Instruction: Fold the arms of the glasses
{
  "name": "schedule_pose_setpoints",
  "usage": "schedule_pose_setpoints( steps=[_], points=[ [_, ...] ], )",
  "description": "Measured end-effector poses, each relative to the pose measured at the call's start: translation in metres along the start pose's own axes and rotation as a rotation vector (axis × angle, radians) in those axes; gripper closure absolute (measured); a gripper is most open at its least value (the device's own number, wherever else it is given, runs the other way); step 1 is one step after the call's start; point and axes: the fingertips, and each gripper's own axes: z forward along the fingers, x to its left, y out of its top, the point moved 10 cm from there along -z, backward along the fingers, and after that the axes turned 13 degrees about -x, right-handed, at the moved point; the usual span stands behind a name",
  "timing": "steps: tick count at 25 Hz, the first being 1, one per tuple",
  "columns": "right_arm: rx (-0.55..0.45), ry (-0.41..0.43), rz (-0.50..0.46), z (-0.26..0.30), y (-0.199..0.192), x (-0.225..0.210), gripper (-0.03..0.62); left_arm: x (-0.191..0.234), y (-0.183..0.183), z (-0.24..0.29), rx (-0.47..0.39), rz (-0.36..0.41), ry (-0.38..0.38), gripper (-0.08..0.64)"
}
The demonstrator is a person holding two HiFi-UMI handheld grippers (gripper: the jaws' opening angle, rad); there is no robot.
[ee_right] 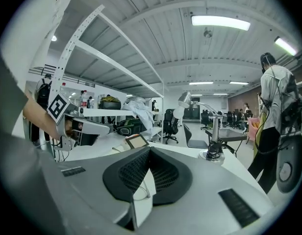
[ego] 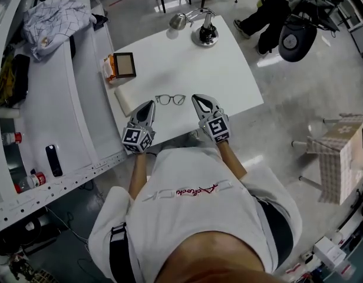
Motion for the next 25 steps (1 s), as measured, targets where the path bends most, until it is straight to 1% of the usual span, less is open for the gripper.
schedule_pose_setpoints(
  steps=[6,13,19,25],
  points=[
    [0.03,-0.03,0.024,0.003,-0.01,-0.002,0.557,0.013,-0.005,0.006,0.012,-0.025,-0.001,0.549],
    [0.058,-0.113,0.03,0.014,-0.016,0.007,0.557,0.041,-0.006,0.01,0.045,-0.034,-0.061,0.549],
    [0.086,-0.188,0.045,0.017,-0.028,0.016,0.557,0.057,-0.014,0.011,0.118,-0.022,-0.124,0.549],
    [0.14,-0.201,0.081,0.011,-0.041,0.027,0.557,0.062,-0.033,0.006,0.187,-0.035,-0.172,0.549]
  ],
)
